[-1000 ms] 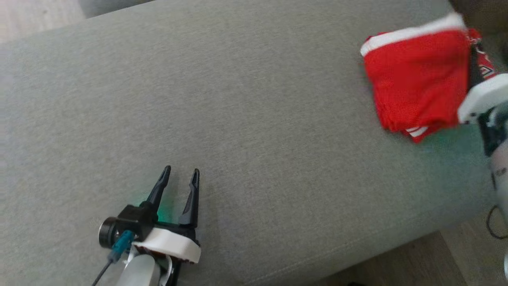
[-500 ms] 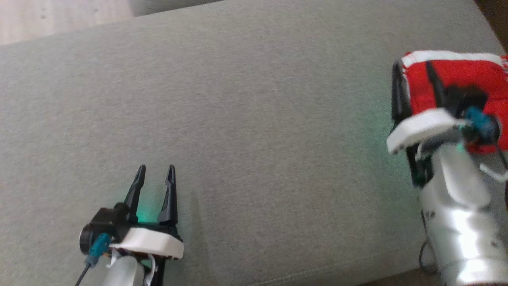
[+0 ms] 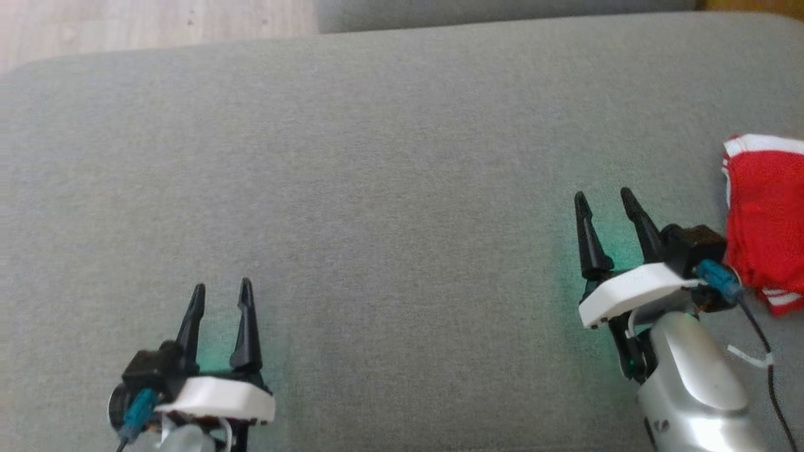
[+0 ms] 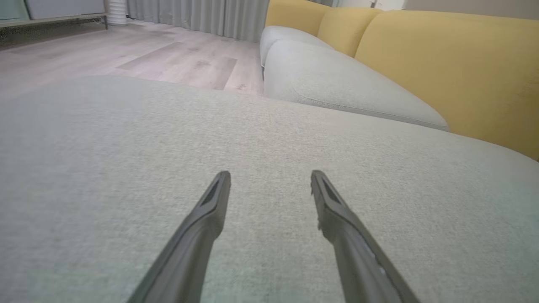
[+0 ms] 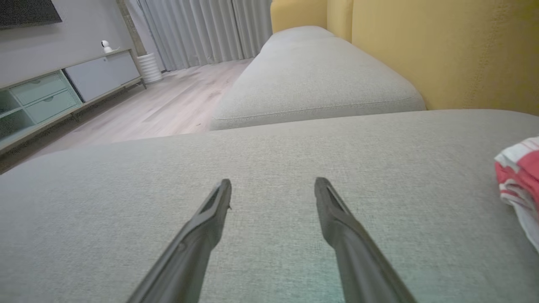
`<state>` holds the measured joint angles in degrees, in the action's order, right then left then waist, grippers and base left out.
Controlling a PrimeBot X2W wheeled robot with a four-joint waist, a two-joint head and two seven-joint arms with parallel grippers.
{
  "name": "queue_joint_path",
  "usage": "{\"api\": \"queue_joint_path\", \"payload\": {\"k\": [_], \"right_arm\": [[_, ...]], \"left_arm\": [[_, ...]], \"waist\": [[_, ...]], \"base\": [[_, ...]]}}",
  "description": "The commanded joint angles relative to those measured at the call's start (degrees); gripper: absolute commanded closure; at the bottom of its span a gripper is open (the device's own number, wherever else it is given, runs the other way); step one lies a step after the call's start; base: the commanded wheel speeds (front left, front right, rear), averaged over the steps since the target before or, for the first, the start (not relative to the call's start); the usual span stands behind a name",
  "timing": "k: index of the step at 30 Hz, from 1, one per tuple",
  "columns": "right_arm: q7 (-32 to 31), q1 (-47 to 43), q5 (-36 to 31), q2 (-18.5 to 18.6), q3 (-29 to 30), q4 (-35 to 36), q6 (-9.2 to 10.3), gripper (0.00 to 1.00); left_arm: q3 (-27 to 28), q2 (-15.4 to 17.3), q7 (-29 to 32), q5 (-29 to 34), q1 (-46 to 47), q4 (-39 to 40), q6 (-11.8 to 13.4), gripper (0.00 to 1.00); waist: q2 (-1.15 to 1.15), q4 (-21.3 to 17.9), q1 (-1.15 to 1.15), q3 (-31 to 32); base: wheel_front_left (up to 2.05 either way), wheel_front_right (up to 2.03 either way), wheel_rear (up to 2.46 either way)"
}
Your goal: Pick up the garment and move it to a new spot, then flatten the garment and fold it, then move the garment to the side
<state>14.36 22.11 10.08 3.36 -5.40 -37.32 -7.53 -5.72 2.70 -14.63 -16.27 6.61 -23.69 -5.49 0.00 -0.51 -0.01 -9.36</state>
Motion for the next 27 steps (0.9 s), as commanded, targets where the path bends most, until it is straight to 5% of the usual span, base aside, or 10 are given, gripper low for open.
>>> {"api": "queue_joint_path", "payload": {"k": [1, 17, 27], "right_arm": [[0.6, 0.4, 0.3, -0.5, -1.6, 2.4, 0.04, 0.00], [0.6, -5.5, 3.1, -0.5, -4.5, 2.8, 0.04, 0.00], [0.6, -6.7, 3.6, -0.5, -4.5, 2.5, 0.04, 0.00]], "left_arm": [[2.2, 0.2, -0.4, 0.2, 0.1, 1.9, 0.1, 0.00], [8.0, 0.2, -0.4, 3.9, -3.0, 1.8, 3.6, 0.00], [8.3, 0.2, -0.4, 3.1, -4.6, 1.3, 2.7, 0.00]], "waist": [[0.00, 0.9, 0.01, 1.0], [0.00, 0.1, 0.01, 6.8], [0.00, -0.4, 0.01, 8.8]], "base": [[0.00, 0.00, 0.00], [0.00, 0.00, 0.00], [0.00, 0.00, 0.00]]}}
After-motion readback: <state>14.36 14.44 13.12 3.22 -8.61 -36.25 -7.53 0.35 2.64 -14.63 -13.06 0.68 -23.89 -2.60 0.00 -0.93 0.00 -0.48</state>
